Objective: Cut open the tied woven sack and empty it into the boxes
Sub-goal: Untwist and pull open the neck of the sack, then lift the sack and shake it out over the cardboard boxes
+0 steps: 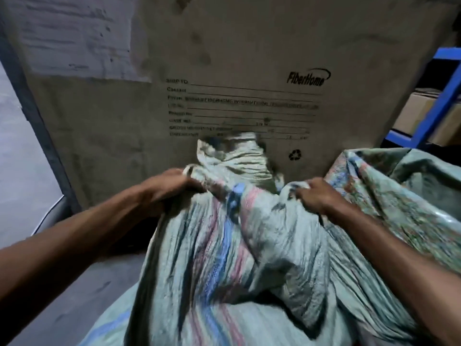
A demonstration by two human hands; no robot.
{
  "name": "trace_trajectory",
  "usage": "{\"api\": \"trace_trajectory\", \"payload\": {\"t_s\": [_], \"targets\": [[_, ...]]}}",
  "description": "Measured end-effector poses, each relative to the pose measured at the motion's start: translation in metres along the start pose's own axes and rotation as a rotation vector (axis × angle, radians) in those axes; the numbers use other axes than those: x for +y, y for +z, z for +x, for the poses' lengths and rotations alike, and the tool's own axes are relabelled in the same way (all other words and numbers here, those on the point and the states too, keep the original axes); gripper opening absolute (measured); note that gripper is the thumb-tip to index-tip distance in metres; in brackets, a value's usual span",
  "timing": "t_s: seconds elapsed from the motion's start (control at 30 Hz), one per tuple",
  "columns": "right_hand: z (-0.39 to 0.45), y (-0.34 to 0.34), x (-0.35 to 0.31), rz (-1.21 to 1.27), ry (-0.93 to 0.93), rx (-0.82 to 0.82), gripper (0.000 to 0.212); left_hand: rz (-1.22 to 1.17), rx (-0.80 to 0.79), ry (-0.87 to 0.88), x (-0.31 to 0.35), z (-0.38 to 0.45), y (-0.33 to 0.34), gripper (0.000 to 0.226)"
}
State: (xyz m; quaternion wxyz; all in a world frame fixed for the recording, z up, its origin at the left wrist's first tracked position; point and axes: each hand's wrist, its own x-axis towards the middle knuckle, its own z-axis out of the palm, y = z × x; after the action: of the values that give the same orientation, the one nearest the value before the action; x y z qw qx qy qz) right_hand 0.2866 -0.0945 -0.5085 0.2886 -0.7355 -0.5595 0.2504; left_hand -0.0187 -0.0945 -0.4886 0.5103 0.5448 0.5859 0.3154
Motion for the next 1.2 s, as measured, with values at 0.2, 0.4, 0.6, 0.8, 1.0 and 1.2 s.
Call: {"api": "trace_trajectory", "payload": {"t_s": [0.2,0.4,0.6,0.8,1.0,1.2], "targets": [[0.039,-0.045,0.054,0.396,0.301,0.371,0.055,-0.181,0.085,0.107,0.027,0.015,-0.018,0.024],[-0.025,-0.049,-0.076,0.309,0.134,-0.194,0.055,-0.033,0.045,0.257,0.109,-0.024,0.021,0.029],[-0.058,-0.218,-0.185,0.296,0.039,0.312,0.015,0.228,-0.073,0.182,0.217,-0.095,-0.051,0.010],[-0.099,-0.408,-0.291,0.098,0.141,0.449,0.022,0.189,-0.192,0.163,0.391,-0.179,-0.101,0.041],[-0.138,-0.540,-0.416,0.124,0.047,0.493,0.025,0.020,-0.292,0.484,0.622,-0.223,-0.061,0.022],[-0.254,-0.595,-0.500,0.299,0.021,0.301,0.092,-0.202,-0.231,0.558,0.777,-0.273,-0.005,0.028]]}}
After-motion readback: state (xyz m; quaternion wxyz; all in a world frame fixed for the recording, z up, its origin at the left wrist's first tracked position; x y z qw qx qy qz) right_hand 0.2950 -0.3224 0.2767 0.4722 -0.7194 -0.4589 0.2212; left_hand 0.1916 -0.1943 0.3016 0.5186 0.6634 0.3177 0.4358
